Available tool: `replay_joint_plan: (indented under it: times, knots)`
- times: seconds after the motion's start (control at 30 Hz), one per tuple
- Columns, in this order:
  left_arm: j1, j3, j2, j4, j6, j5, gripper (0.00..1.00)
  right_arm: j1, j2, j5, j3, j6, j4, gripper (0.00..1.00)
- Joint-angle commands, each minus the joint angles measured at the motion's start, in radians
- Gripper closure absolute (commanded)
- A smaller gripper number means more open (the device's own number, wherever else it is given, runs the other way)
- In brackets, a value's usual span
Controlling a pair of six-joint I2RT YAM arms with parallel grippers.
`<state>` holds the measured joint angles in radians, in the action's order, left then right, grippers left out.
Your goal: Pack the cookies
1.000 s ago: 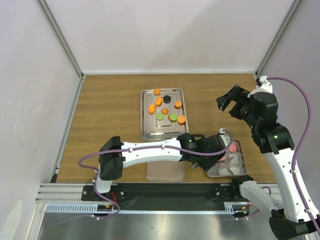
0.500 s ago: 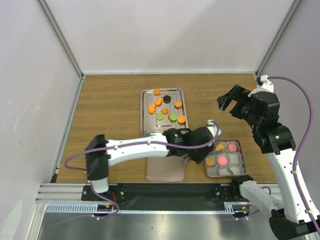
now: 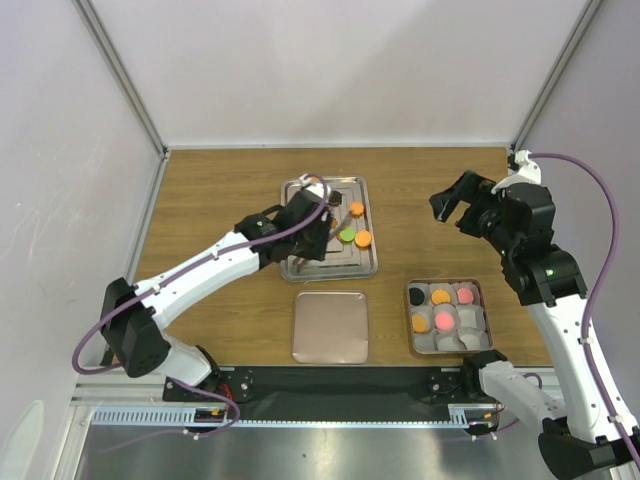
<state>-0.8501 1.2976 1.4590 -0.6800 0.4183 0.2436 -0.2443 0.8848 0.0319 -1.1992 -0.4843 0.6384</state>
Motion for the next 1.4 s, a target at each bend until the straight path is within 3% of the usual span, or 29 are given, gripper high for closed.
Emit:
replay_joint_plan:
  times: [0.0, 0.23, 1.37]
  knots:
    - [0.088, -0.034, -0.008, -0.013, 0.017, 0.040, 0.50, 0.000, 0.014, -0.058, 0.021, 0.003, -0.075, 0.00]
    - [0.166, -0.008, 0.063, -0.035, -0.018, 0.042, 0.49, -0.001, 0.028, -0.090, 0.046, 0.007, -0.092, 0.00]
    - [0.166, -0.043, 0.164, 0.016, -0.061, -0.021, 0.48, 0.000, -0.003, -0.070, 0.073, 0.016, -0.088, 0.00]
